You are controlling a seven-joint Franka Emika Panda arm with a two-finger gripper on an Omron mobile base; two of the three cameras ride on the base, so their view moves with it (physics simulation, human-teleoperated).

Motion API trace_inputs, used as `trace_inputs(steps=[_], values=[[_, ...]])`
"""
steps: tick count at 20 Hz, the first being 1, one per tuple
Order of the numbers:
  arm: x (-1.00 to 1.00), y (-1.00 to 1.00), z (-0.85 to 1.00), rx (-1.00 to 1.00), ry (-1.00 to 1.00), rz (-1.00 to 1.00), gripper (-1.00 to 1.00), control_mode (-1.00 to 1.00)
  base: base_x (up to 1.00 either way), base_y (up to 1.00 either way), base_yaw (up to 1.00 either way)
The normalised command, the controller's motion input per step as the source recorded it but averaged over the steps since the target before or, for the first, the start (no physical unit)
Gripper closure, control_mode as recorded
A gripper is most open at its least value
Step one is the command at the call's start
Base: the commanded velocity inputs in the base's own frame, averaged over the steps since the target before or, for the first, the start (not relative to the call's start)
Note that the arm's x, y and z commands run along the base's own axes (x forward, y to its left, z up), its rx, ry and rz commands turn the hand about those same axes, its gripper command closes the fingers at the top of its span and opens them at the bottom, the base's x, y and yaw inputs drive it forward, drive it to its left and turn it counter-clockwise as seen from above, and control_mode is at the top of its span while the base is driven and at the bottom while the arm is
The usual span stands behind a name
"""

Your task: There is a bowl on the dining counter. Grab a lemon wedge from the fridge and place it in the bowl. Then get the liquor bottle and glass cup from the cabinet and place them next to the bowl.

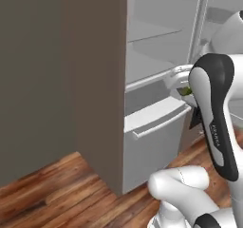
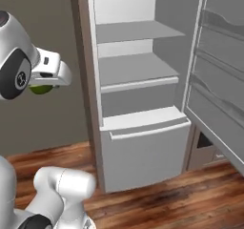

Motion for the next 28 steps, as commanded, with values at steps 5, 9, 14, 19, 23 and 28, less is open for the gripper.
trace_inputs(steps=[5,9,14,19,23,28], values=[[0.00,0.00,0.00,0.00,0.00,0.00,1.00,1.00,-0.38,0.54,-0.64],[0.00,0.00,0.00,0.00,0.00,0.00,1.00,1.00,-0.94,-0.09,-0.54],[0.00,0.00,0.00,0.00,0.00,0.00,1.00,1.00,-1.00,-0.47,-0.51],[0.00,0.00,0.00,0.00,0.00,0.00,1.00,1.00,-0.93,-0.82,-0.48],[0.00,0.00,0.00,0.00,0.00,0.00,1.00,1.00,-0.57,-1.00,-0.40],[0.00,0.00,0.00,0.00,0.00,0.00,1.00,1.00,-0.70,-1.00,-0.38]])
